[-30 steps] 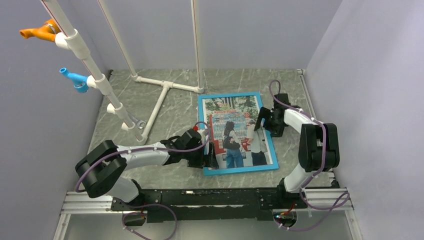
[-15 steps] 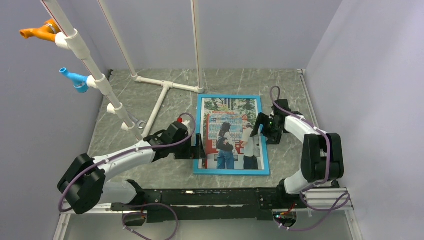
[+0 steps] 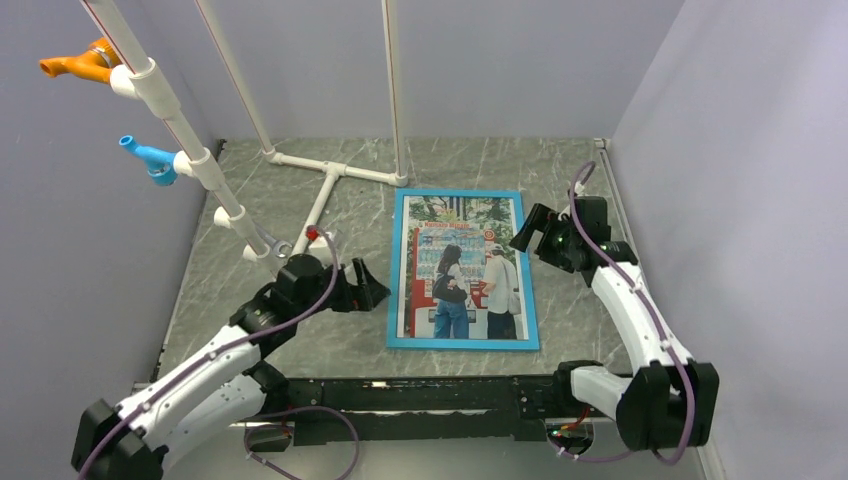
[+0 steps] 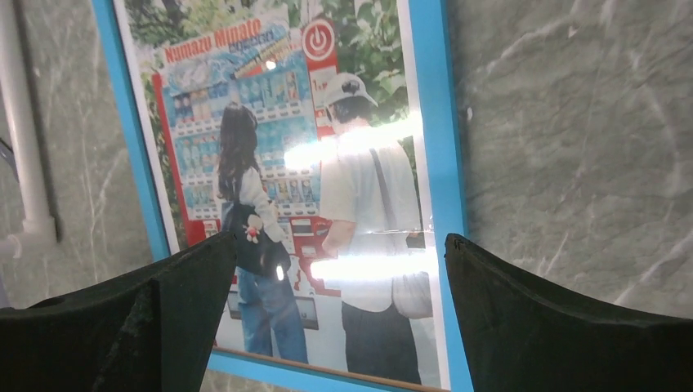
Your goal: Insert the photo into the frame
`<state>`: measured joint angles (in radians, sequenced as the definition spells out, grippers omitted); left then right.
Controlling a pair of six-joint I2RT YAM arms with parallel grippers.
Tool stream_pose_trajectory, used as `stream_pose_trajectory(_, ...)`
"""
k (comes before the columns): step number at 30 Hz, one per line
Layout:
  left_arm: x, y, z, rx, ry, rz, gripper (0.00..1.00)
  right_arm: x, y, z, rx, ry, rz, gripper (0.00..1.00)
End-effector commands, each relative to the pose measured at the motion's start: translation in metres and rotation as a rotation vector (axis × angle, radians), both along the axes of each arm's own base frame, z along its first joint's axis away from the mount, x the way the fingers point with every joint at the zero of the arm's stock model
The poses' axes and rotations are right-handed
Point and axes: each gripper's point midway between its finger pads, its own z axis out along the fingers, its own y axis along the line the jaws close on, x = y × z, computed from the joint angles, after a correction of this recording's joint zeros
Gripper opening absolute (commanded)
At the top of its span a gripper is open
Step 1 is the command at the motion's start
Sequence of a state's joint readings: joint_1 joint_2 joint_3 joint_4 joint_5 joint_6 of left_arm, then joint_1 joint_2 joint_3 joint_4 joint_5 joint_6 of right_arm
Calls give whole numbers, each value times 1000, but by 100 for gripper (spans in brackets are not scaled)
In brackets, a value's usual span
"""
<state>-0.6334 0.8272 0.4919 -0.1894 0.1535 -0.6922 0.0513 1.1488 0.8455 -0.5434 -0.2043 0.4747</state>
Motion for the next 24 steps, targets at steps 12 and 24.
stream_pose_trajectory(12, 13, 149, 21, 327, -324, 555, 99, 7, -17, 31, -74, -287, -39, 100)
stream_pose_trajectory(24, 66, 148, 43, 528, -706, 538, 100, 15, -64, 21, -303, -507, -177, 100)
